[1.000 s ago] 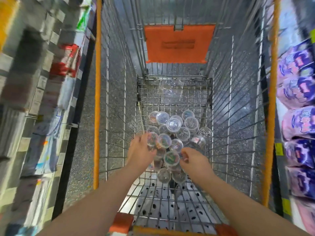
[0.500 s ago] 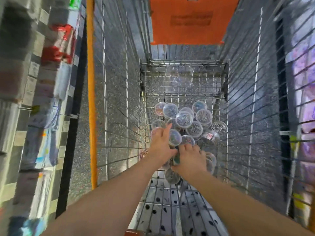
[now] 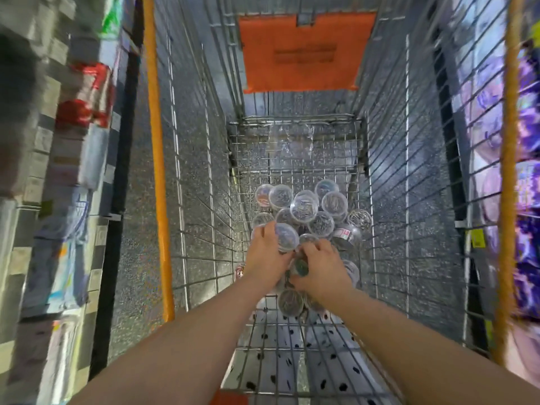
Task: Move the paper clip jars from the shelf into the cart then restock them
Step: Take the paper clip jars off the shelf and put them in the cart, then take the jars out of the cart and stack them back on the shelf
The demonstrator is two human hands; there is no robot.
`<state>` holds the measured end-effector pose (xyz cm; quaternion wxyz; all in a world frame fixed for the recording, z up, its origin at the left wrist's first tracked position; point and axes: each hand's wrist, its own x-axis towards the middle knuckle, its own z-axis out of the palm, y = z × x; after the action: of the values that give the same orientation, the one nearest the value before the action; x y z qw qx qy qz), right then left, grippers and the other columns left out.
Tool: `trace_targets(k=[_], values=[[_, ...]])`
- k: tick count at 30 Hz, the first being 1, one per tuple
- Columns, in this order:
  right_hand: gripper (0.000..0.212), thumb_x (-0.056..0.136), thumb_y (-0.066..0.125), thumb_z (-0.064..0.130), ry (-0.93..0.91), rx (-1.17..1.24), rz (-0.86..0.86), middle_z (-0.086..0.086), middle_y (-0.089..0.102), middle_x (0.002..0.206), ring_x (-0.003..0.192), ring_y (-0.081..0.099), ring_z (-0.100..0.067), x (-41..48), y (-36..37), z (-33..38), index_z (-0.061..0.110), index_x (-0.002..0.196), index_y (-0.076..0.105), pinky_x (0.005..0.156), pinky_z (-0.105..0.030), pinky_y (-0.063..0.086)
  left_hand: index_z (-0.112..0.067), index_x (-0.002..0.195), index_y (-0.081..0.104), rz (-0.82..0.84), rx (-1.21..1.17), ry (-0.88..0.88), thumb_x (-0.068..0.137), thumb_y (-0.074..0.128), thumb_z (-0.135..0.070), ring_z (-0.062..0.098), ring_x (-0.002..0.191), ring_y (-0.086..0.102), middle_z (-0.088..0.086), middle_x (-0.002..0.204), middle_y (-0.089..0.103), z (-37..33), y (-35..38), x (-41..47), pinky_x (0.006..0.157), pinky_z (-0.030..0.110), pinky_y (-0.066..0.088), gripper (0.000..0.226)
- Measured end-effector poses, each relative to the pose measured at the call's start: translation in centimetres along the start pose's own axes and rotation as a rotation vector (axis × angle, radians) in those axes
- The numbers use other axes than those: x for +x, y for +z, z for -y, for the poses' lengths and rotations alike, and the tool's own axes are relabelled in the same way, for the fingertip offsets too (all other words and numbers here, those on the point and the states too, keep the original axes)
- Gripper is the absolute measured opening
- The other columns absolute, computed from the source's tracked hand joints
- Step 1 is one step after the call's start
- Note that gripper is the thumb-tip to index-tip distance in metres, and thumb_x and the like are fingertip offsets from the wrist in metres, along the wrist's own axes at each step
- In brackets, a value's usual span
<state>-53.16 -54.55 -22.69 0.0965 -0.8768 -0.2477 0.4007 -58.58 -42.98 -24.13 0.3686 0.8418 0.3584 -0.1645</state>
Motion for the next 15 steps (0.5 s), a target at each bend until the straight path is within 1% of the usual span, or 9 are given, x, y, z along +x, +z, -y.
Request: trace_targets(k=[3,6,8,9,11,13,15], values=[[0.044,0.075,0.071,0.034,-0.009,0.031,-0.04,-0.002,0.044,0.112,0.109,0.041,-0.022,-1.4,-2.3,1.3,0.024,0.11,0.046,0.093,-0.034,0.04,-0.016,0.133,0.032,-0.024,-0.039,0.025,0.078,0.072,-0.031,0.019,0.108,0.05,0.007,0.124,0.039,-1.2,-2.7,-1.5,0.09,0.025,0.043,0.07],[0.04,0.077,0.07,0.036,-0.079,0.047,-0.066,0.006,0.044,0.089,0.096,0.047,-0.018,-3.4,-4.8,3.0,0.022,0.105,0.045,0.088,-0.031,0.044,-0.017,0.134,0.033,-0.082,-0.102,0.027,0.078,0.072,-0.03,0.021,0.113,0.048,0.005,0.125,0.04,-2.4,-5.5,-3.4,0.098,0.034,0.044,0.07],[0.04,0.077,0.071,0.035,-0.14,0.061,-0.115,0.006,0.047,0.089,0.09,0.051,-0.015,-5.1,-6.3,3.8,0.023,0.106,0.047,0.082,-0.027,0.048,-0.017,0.134,0.034,-0.132,-0.137,0.048,0.077,0.073,-0.031,0.022,0.113,0.047,0.005,0.125,0.041,-3.5,-7.1,-5.0,0.095,0.031,0.041,0.071],[0.039,0.077,0.071,0.035,-0.176,0.064,-0.137,0.006,0.048,0.091,0.089,0.052,-0.014,-6.0,-7.0,4.0,0.024,0.105,0.046,0.078,-0.026,0.047,-0.017,0.134,0.035,-0.159,-0.134,0.051,0.077,0.073,-0.032,0.022,0.112,0.048,0.006,0.125,0.041,-4.0,-7.9,-5.9,0.093,0.031,0.041,0.071],[0.042,0.076,0.071,0.035,-0.228,0.078,-0.157,0.006,0.047,0.093,0.088,0.051,-0.014,-7.7,-8.6,4.5,0.026,0.107,0.044,0.072,-0.024,0.041,-0.019,0.133,0.036,-0.231,-0.15,0.052,0.075,0.074,-0.035,0.023,0.11,0.049,0.005,0.123,0.04,-5.2,-9.5,-8.1,0.09,0.032,0.043,0.071],[0.045,0.076,0.071,0.04,-0.271,0.077,-0.167,0.004,0.044,0.097,0.088,0.049,-0.014,-9.6,-10.4,5.1,0.026,0.109,0.043,0.068,-0.024,0.039,-0.021,0.131,0.038,-0.326,-0.225,0.081,0.073,0.076,-0.035,0.02,0.106,0.049,0.003,0.121,0.04,-6.5,-10.7,-10.7,0.085,0.03,0.043,0.071],[0.049,0.075,0.069,0.047,-0.329,0.049,-0.178,0.004,0.039,0.095,0.087,0.047,-0.015,-11.8,-12.4,5.8,0.024,0.108,0.043,0.068,-0.028,0.039,-0.022,0.127,0.041,-0.431,-0.295,0.133,0.072,0.077,-0.033,0.013,0.099,0.045,0.0,0.119,0.042,-7.6,-11.9,-13.6,0.08,0.022,0.039,0.067]])
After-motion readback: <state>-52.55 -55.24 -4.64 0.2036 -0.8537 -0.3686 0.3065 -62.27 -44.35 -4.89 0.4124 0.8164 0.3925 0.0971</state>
